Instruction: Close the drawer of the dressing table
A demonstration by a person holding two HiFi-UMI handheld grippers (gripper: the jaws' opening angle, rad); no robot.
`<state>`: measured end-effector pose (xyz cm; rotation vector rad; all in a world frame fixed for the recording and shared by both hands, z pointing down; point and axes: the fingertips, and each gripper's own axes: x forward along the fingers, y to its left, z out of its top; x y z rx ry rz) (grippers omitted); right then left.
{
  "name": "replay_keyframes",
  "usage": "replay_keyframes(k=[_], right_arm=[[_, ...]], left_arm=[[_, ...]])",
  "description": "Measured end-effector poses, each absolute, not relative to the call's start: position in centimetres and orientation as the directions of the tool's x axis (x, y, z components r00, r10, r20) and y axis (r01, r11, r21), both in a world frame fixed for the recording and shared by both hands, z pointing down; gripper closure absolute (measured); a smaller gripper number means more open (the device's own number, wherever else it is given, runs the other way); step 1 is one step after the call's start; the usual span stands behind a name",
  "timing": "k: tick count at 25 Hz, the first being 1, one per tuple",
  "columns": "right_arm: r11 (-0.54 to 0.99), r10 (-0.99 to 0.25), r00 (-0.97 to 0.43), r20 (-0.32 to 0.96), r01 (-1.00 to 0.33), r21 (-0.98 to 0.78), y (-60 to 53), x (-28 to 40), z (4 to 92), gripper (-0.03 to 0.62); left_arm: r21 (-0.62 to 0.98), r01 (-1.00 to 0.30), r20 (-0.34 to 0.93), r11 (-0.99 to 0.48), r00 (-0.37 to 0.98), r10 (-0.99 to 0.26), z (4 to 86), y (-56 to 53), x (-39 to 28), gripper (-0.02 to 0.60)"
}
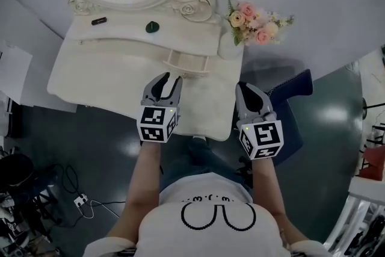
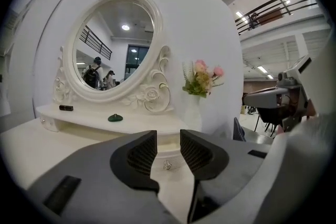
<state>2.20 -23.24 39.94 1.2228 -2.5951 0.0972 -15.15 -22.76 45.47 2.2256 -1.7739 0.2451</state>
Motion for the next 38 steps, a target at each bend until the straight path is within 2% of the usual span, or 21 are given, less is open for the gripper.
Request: replay_keyframes(k=[7,19,24,25,26,38], right_arm=[[0.611,-0.744,-0.580,0.331,-0.791,-0.014,-26.0,3.1,43.6,0.594],[0.531,-0.767,-0.498,0.405,-0.847,-0.035,-26.2,2.5,46.6,0.594],[0.517,-0.763,-0.478,0.435,-0.856,-0.035,-25.6,2.0,47.7,0.594],[0.515,-0.762,-0.475,0.440,-0.856,-0.033,-25.5,1.9,47.8,0.594],[0.514,-0.761,-0.473,0.444,-0.857,-0.031,-25.4,1.9,47.9,0.594],[0.517,-0.762,-0.465,0.451,-0.856,-0.009,-25.8,1.7,47.3,0.594]], left_arm=[[0.108,-0.974,0.416,-0.198,0.225,-0.881,50.2,-24.5,-14.7,0.446],[0.141,-0.952,0.564,-0.271,0.303,-0.769,57.0,-26.1,-13.5,0.446],[0.164,-0.943,0.585,-0.289,0.329,-0.741,58.4,-26.7,-13.2,0.448],[0.169,-0.942,0.585,-0.291,0.333,-0.739,58.5,-26.8,-13.2,0.456],[0.171,-0.941,0.586,-0.293,0.336,-0.737,58.6,-26.8,-13.1,0.489],[0.177,-0.941,0.618,-0.288,0.334,-0.712,58.6,-27.4,-13.0,0.494]])
